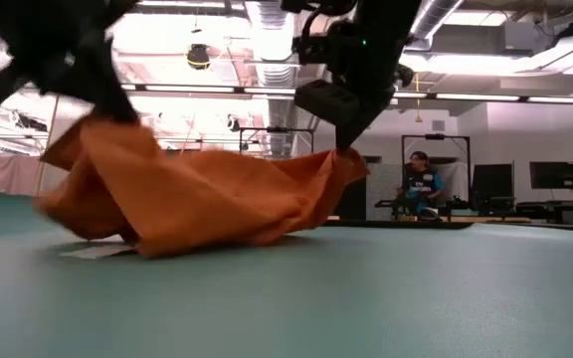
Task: Roll towel into tight, uniform cylinder
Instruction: Roll the orange towel
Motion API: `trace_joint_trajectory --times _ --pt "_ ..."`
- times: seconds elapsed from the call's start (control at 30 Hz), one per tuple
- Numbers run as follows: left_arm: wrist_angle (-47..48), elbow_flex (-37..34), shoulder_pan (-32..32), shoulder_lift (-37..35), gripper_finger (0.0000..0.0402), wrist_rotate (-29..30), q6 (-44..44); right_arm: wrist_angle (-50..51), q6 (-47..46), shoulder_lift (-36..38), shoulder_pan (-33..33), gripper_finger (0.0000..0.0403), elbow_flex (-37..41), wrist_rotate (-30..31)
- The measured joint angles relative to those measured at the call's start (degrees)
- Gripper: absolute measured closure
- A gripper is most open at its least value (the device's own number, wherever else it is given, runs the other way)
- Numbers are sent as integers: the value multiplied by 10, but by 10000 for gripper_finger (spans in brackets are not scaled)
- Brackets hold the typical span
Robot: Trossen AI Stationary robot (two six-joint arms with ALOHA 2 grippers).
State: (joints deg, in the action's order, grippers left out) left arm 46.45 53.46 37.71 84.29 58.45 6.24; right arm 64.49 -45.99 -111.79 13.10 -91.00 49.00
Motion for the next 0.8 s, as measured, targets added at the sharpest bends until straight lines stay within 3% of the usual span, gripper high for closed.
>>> trace_joint_trajectory --times 0.2,0.43,0.67,0.8 --pt "158 84 -9 -41 401 106 -40 56 1 35 -5 399 -42 74" --pt "185 95 -65 -163 401 181 16 67 55 104 -30 399 -78 159" --pt "134 95 -152 -280 401 152 109 69 75 156 -70 399 -81 189" --pt "92 95 -167 -319 401 66 115 73 76 154 -71 399 -81 140"
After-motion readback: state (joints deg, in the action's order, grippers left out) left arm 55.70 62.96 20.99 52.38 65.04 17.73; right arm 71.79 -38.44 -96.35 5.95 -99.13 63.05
